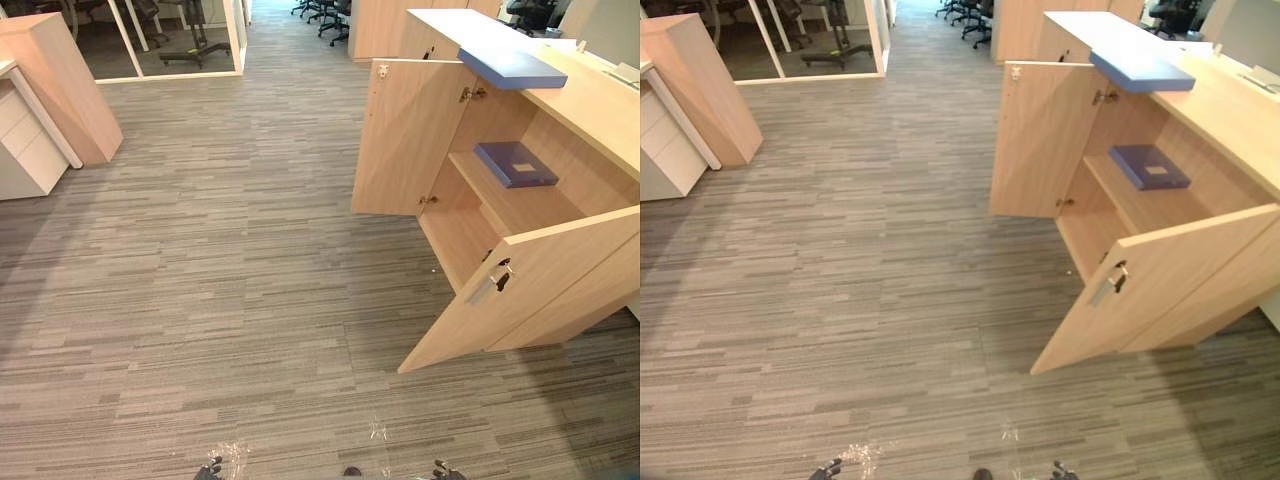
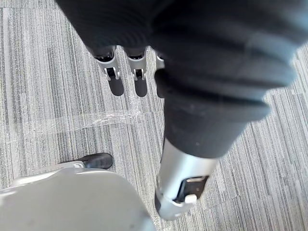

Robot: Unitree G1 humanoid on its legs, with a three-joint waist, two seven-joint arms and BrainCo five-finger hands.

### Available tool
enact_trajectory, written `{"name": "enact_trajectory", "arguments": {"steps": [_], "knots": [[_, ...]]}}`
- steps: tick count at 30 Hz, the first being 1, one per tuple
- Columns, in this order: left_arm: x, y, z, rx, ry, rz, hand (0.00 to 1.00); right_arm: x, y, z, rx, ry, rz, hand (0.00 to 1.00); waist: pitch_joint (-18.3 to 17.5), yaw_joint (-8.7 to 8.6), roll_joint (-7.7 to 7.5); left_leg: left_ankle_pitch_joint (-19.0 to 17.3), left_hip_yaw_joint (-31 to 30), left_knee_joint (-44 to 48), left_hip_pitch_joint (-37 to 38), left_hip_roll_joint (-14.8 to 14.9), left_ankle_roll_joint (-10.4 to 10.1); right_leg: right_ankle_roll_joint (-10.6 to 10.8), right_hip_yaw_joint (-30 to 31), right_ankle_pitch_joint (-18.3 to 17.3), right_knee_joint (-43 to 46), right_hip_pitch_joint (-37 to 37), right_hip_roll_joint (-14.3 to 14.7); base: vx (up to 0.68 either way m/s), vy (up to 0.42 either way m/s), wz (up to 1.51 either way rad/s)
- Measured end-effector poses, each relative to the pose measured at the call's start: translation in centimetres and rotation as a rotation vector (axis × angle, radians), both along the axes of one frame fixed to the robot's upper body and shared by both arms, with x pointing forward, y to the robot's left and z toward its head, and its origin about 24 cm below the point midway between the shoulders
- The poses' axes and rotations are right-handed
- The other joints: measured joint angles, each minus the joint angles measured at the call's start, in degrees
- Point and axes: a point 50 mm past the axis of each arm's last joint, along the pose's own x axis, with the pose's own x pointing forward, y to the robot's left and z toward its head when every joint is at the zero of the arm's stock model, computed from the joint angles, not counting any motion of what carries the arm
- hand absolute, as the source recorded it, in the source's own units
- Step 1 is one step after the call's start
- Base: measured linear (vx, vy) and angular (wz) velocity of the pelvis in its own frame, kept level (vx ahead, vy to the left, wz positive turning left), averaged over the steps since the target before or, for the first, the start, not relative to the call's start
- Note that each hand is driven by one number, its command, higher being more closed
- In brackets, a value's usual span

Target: Walk over to the cabinet, pick up the folder, carry it to the office cabinet, place the folder inside the office cabinet, then close the office cabinet door

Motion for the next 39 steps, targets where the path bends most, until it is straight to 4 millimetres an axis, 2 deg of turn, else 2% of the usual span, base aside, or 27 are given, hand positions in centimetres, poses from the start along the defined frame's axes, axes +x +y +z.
{"name": "enact_trajectory", "arguments": {"steps": [2, 11, 14, 39], "knots": [[0.2, 0.0, 0.0, -0.001, -0.008, -0.003, 0.0, 0.5, 0.1, 0.1, 0.007, -0.016, -0.023, 0.0, 0.76, 0.01, 0.03, -0.08, -0.07, -0.14, 0.86, -0.11, -0.11, 0.76, -0.2, -0.15, -0.28, 0.9, -0.16, -0.01, 0.023, 0.01], [0.5, -0.1, 0.1, -0.009, -0.017, -0.033, 0.0, 2.0, 1.4, 0.2, 0.053, -0.055, -0.015, 0.0, 1.33, 0.05, -0.34, 0.53, 0.02, -0.92, 1.05, -0.6, 0.19, 0.85, -0.39, -0.19, -0.32, 0.79, -0.65, -0.04, 0.015, 0.0], [0.6, -0.1, 0.1, -0.008, -0.021, -0.038, 0.0, 2.2, 2.1, 0.1, 0.072, -0.06, -0.016, 0.0, 1.44, 0.11, -0.5, 0.53, 0.01, -0.97, 1.07, -0.59, 0.19, 0.84, -0.52, -0.18, -0.33, 0.79, -0.64, 0.0, 0.0, 0.0], [1.0, 0.2, 0.3, 0.046, -0.036, -0.094, 0.0, 2.6, 2.7, 0.1, 0.071, -0.065, -0.058, 0.0, 2.48, 0.05, -1.91, 0.75, -0.78, -1.97, 1.67, -0.97, 0.47, 1.16, -1.77, -0.4, -0.33, 1.06, -1.06, 0.0, -0.001, 0.01]]}}
